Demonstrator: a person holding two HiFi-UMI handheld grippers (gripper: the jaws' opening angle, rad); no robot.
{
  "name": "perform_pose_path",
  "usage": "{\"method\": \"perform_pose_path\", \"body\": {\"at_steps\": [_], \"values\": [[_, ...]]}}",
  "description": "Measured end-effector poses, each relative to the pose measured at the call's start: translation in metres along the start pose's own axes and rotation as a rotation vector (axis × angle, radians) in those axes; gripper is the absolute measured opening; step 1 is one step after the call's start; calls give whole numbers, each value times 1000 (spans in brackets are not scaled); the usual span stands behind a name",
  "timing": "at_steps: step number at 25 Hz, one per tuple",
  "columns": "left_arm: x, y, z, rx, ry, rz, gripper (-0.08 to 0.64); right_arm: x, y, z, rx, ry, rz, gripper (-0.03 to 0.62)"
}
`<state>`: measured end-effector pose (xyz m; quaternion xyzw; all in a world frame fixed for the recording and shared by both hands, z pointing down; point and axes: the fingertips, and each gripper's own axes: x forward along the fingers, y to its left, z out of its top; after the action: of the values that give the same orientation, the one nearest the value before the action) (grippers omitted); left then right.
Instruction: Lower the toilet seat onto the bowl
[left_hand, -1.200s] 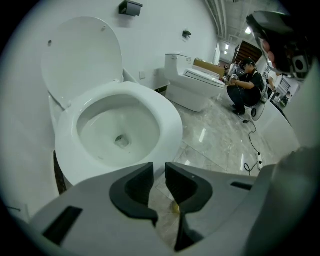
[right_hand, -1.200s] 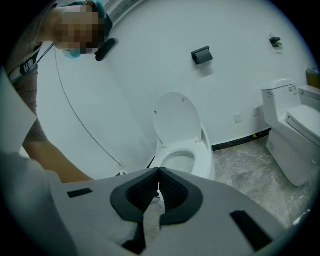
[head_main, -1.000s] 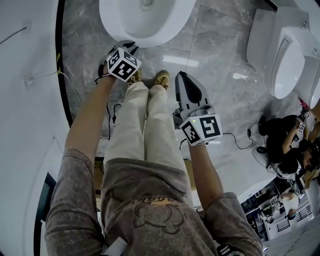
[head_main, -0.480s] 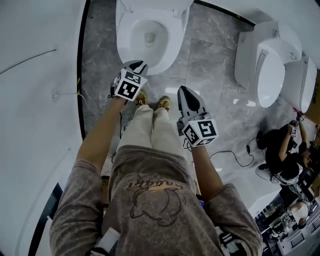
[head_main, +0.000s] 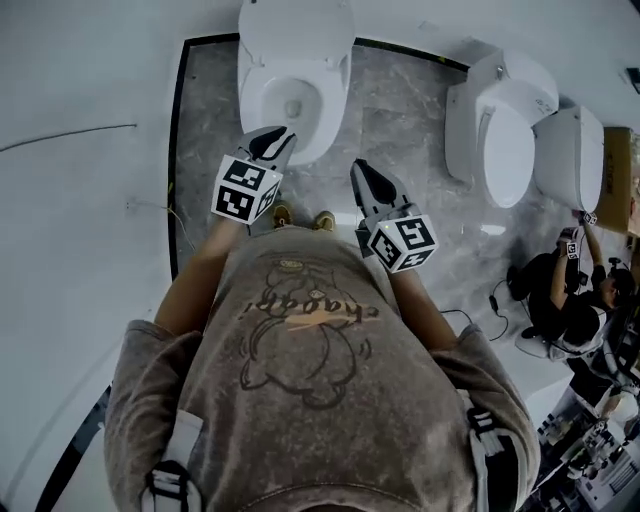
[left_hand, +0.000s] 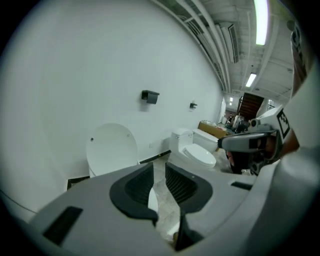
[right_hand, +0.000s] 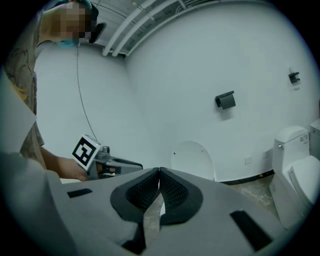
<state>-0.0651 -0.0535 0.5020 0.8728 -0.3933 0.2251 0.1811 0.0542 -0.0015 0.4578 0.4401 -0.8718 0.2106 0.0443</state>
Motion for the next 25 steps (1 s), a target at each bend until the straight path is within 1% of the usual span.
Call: {"method": "perform_pose_path", "body": {"at_steps": [3, 6, 9, 12, 15, 18, 25], "values": [[-32, -7, 27, 5, -90, 11, 80, -5, 5, 15, -40, -34, -2, 28], [-59, -7, 41, -14, -171, 40, 64, -7, 6, 28, -67, -61, -10, 28], [-74, -7, 44, -37, -227, 56, 14, -10, 1, 38, -86, -83, -25, 28], [-79, -8, 43, -83, -293, 56, 9, -13, -5, 40, -94, -95, -38, 28], [-83, -4, 42, -100, -349, 87, 9, -15, -8, 43, -92, -101, -44, 28], [-87, -1, 39, -98, -368, 127, 9, -16, -10, 44, -91, -105, -48, 28], [-91, 8, 27, -102, -360, 162, 9, -13, -9, 39, -99, -105, -36, 26]]}}
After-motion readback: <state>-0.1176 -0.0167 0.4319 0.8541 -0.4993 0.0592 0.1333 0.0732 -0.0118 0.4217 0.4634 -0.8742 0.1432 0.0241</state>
